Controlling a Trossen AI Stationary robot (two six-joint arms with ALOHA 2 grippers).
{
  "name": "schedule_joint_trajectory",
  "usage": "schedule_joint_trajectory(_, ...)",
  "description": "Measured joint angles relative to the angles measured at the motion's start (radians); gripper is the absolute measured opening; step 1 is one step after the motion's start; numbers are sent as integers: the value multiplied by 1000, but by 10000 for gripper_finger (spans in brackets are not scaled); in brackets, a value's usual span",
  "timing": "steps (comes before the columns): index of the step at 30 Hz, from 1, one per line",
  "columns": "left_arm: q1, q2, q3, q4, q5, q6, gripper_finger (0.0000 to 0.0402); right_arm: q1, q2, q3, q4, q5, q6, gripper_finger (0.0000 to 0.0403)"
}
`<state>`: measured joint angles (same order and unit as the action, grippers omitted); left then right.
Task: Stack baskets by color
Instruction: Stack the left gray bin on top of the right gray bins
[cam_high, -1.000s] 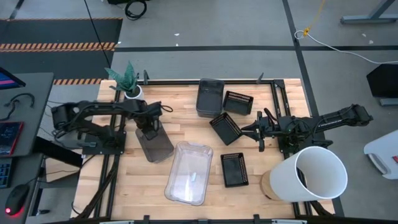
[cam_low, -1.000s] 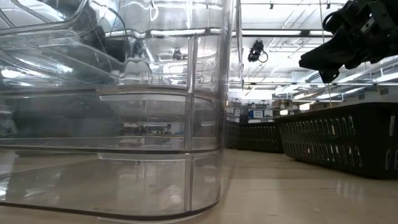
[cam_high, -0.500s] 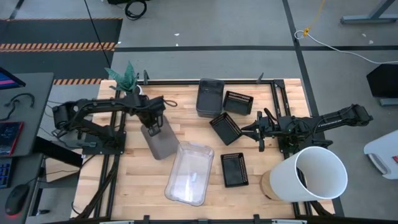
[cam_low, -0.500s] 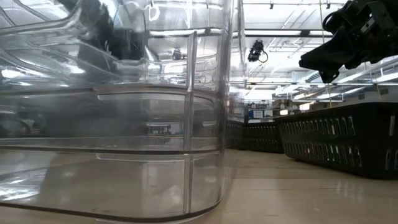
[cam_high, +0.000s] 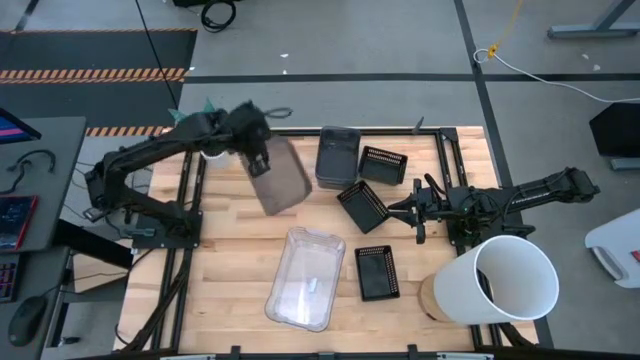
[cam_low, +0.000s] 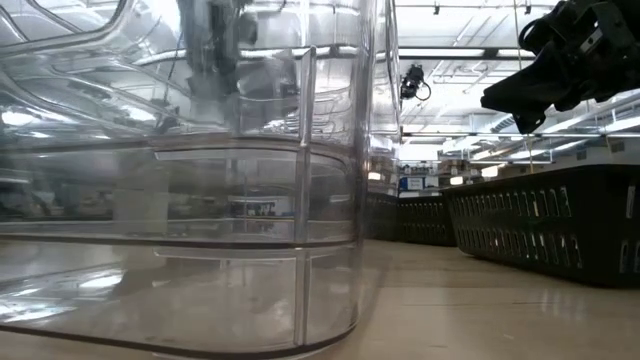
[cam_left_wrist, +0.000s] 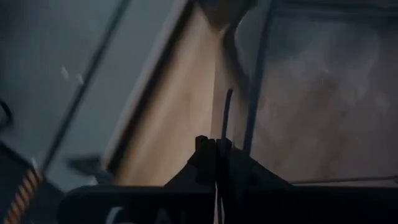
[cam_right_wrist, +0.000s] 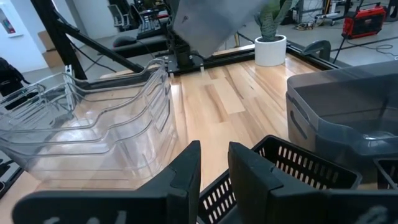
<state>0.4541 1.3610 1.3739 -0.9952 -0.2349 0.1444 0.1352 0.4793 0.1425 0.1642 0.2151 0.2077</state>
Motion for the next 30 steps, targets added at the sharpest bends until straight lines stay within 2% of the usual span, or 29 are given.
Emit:
schedule_joint_trajectory(6,3,75,128,213,-31,141,5,0,0,0,0,0,0,87)
schedule_joint_trajectory(12,0,169,135,489,-25,375,5,0,0,0,0,0,0,87)
schedule_joint_trajectory(16,0,248,135,609,-22,522,5,0,0,0,0,0,0,87)
schedule_joint_trajectory(21,3,323,135,732,-24,619,5,0,0,0,0,0,0,88)
schedule_joint_trajectory(25,8,391,214,694,-21,637,4,0,0,0,0,0,0,87)
schedule_joint_trajectory(30,15,527,472,429,-23,621,4,0,0,0,0,-1,0,87)
